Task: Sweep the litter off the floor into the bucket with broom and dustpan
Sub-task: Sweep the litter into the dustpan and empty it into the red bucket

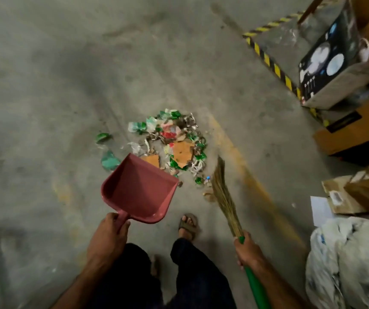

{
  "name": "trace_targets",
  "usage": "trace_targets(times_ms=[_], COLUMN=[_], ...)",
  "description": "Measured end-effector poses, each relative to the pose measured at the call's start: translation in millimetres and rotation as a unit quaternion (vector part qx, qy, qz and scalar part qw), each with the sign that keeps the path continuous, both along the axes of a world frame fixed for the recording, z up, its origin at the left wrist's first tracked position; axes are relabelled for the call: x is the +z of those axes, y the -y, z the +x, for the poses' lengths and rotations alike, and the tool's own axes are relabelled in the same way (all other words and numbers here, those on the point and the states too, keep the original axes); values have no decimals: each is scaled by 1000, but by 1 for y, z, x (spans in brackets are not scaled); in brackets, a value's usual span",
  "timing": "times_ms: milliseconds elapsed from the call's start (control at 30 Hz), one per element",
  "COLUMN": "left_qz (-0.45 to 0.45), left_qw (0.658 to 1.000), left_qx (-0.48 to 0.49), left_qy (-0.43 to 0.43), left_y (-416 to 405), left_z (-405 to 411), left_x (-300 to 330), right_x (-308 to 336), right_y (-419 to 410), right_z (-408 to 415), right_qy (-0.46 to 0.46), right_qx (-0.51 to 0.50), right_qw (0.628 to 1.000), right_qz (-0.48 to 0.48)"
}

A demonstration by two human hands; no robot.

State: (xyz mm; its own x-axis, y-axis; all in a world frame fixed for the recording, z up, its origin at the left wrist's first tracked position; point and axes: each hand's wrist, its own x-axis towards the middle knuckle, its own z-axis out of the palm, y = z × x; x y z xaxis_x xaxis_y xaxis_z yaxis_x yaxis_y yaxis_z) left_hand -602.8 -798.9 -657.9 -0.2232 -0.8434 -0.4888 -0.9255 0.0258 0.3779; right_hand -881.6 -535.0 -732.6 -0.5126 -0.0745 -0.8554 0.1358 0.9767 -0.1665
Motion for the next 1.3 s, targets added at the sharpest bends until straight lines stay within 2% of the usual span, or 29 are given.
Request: trace_targets(times_ms=[100, 267, 333, 400, 500, 633, 900, 1100, 1200, 1300], left_qz=[26, 51, 54, 52, 52, 62, 42, 34, 35, 26], left_qw=[1000, 998, 998, 998, 997, 995, 993, 987, 980, 972], left_qx=[2, 32, 26, 25, 35, 50, 104, 155, 197, 233], left_qy=[3, 3, 18, 29, 34, 60, 41, -2, -5, 2], left_y=[11, 23, 28, 32, 42, 59, 99, 118, 122, 125], left_z=[-27, -51, -49, -40, -29, 0, 24, 43, 57, 75], left_x=[-47, -143, -178, -205, -230, -245, -228, -209, -204, -203], right_x=[-52, -159, -198, -232, -257, -261, -243, -161, -123, -112], right_y=[-1, 11, 28, 50, 89, 138, 205, 185, 164, 147], right_z=[-14, -21, -12, 4, 21, 40, 20, 3, 20, 43], right_qy=[11, 65, 87, 70, 62, 43, 8, 23, -10, -48], right_qx=[-66, -103, -79, -29, 47, 102, 195, 175, 171, 240], right_qw=[997, 991, 992, 997, 997, 994, 980, 982, 978, 960], right_qz=[29, 49, 37, 20, 13, 3, -46, -63, -116, -134])
